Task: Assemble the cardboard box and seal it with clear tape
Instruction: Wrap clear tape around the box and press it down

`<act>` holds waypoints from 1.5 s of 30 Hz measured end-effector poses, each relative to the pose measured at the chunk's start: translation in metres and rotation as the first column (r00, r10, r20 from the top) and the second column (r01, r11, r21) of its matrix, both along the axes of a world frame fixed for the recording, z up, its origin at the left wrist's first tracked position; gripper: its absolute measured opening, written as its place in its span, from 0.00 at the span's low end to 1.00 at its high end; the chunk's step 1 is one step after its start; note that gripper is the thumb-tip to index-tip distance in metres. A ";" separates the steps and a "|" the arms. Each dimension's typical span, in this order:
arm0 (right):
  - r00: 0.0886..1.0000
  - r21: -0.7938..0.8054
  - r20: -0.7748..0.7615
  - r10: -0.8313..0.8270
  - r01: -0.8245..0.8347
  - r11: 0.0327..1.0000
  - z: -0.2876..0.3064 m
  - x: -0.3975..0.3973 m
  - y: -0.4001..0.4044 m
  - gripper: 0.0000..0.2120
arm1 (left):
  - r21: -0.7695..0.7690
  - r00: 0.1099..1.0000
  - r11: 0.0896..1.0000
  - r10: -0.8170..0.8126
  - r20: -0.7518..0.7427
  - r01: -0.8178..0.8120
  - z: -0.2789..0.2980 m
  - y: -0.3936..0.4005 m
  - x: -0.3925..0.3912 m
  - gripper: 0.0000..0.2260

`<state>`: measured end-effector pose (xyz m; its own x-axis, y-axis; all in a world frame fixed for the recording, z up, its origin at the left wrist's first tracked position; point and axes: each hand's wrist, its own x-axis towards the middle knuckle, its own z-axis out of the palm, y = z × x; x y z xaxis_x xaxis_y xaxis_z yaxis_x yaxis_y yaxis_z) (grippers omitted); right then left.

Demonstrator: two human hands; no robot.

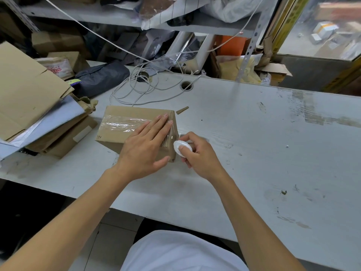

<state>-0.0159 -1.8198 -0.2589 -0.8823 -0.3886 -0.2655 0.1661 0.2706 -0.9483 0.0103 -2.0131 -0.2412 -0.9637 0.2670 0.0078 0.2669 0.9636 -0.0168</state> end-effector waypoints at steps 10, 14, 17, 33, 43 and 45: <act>0.844 0.054 -0.006 -0.536 0.535 0.843 -0.045 -0.036 0.055 0.05 | -0.002 1.000 1.000 0.015 0.005 -0.015 0.001 0.001 0.000 0.42; 0.793 0.185 0.088 -0.602 0.581 0.792 -0.068 -0.052 0.080 0.11 | -0.011 1.000 1.000 0.022 0.009 -0.021 0.002 0.002 0.001 0.42; 0.842 0.111 0.250 -0.478 0.465 0.878 -0.073 -0.057 0.090 0.25 | -0.017 1.000 1.000 0.024 0.019 -0.023 0.002 0.002 0.000 0.43; 0.934 0.575 -0.358 0.004 0.217 0.789 -0.049 -0.041 0.077 0.24 | -0.013 0.998 0.999 0.040 0.042 -0.039 0.002 0.003 -0.001 0.41; 0.935 0.599 -0.350 0.062 0.173 0.782 -0.087 0.000 0.047 0.09 | -0.078 0.998 0.997 -0.020 0.055 0.024 0.002 0.000 0.000 0.44; 0.935 0.570 -0.355 0.011 0.208 0.795 -0.089 0.004 0.046 0.08 | -0.078 0.998 0.996 -0.030 0.059 0.035 0.002 -0.001 0.000 0.44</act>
<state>-0.0116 -1.7737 -0.3482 -0.9820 -0.1571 -0.1051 -0.0618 0.7922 -0.6071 0.0098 -2.0142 -0.2388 -0.9527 0.2957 -0.0704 0.3007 0.9507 -0.0763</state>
